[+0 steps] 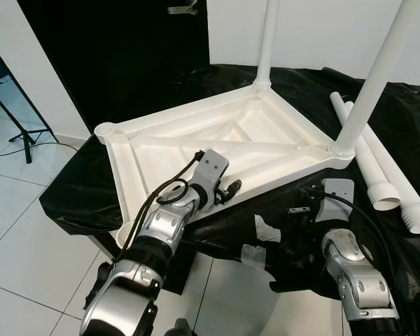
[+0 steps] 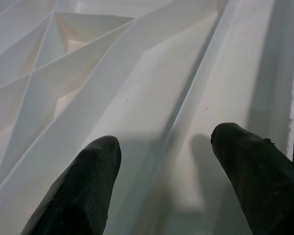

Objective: Building children table

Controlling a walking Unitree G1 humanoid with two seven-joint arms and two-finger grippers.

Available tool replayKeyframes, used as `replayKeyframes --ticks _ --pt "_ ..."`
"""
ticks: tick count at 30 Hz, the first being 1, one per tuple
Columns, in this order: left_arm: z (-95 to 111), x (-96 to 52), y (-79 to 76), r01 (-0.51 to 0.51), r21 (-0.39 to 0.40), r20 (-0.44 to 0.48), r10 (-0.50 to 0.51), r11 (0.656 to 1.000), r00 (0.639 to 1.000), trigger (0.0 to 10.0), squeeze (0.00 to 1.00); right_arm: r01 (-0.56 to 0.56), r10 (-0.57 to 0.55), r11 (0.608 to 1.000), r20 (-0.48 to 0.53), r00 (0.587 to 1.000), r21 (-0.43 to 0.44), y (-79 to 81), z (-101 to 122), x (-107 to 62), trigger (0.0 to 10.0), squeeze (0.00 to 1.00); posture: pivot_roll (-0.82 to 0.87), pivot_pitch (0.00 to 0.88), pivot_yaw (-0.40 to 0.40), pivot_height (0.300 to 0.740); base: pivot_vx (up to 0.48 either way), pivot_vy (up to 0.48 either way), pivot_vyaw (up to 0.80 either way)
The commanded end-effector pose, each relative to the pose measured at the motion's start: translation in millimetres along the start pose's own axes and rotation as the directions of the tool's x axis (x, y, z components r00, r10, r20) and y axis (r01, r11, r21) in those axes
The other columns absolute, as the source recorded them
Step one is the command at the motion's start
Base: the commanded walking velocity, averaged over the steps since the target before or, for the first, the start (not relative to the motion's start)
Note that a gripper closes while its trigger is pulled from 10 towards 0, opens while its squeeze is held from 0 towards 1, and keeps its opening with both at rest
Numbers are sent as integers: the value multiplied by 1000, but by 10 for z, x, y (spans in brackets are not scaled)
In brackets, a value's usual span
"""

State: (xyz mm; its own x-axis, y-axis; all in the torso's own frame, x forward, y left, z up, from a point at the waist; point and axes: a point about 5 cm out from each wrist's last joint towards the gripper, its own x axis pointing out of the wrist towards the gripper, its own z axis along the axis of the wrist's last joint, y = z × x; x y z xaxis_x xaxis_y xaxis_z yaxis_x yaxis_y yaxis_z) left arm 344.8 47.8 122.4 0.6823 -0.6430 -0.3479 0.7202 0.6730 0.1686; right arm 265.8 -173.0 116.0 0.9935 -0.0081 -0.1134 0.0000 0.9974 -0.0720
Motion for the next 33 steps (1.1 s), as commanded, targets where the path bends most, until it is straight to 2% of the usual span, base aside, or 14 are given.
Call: replayKeyframes --ticks 1,4,6,10,11,14,17,21,23,25,27,28,29,33 --pt "-273 13 -115 150 0 -166 -148 989 975 10000 0 2 -2 1000 -6 1000 9 14 6 8 10000 0 125 0 36 740 0 0 0" --pt "-300 23 -120 160 16 -211 -153 987 965 10000 0 2 -2 1000 -6 1000 10 16 7 14 10000 0 125 0 36 740 0 0 0" --pt "-367 26 -142 199 41 -299 -178 979 938 10000 0 2 -1 1000 -5 1000 11 17 17 28 10000 0 125 0 37 740 0 0 0" --pt "-400 24 -164 230 48 -335 -202 972 920 10000 0 4 -4 1000 0 1000 10 9 32 36 10000 0 122 0 43 740 0 0 0" --pt "-462 19 -218 276 54 -379 -236 960 895 0 0 19 -19 1000 4 1000 16 -18 45 40 10000 0 112 0 50 740 0 0 0" --pt "-462 19 -218 276 54 -379 -236 960 895 0 0 19 -19 1000 4 1000 16 -18 45 40 10000 0 112 0 50 740 0 0 0" --pt "-571 35 -354 348 50 -438 -292 936 850 0 0 39 -39 999 7 999 24 -42 54 29 10000 0 102 0 53 740 0 0 0" --pt "-603 74 -500 380 4 -440 -339 925 832 0 0 42 -42 999 6 999 25 -36 55 15 10000 0 103 0 51 740 0 0 0" --pt "-603 74 -500 380 4 -440 -339 925 832 0 0 42 -42 999 6 999 25 -36 55 15 10000 0 103 0 51 740 0 0 0" --pt "-588 103 -563 374 -39 -425 -354 926 833 0 0 41 -41 999 6 999 25 -36 59 16 10000 0 104 0 48 740 0 0 0" --pt "-522 183 -688 318 -179 -371 -363 931 855 0 0 42 -43 999 10 999 23 -48 78 30 10000 0 105 0 46 740 0 0 0" --pt "-522 183 -688 318 -179 -371 -363 931 855 0 0 42 -43 999 10 999 23 -48 78 30 10000 0 105 0 46 740 0 0 0" --pt "-495 216 -730 283 -244 -349 -356 928 867 0 0 43 -43 999 11 999 23 -51 83 34 10000 0 105 0 46 740 0 0 0" --pt "-467 256 -774 221 -326 -326 -329 919 886 0 0 43 -43 999 12 999 23 -53 87 41 10000 0 104 0 48 740 0 0 0"
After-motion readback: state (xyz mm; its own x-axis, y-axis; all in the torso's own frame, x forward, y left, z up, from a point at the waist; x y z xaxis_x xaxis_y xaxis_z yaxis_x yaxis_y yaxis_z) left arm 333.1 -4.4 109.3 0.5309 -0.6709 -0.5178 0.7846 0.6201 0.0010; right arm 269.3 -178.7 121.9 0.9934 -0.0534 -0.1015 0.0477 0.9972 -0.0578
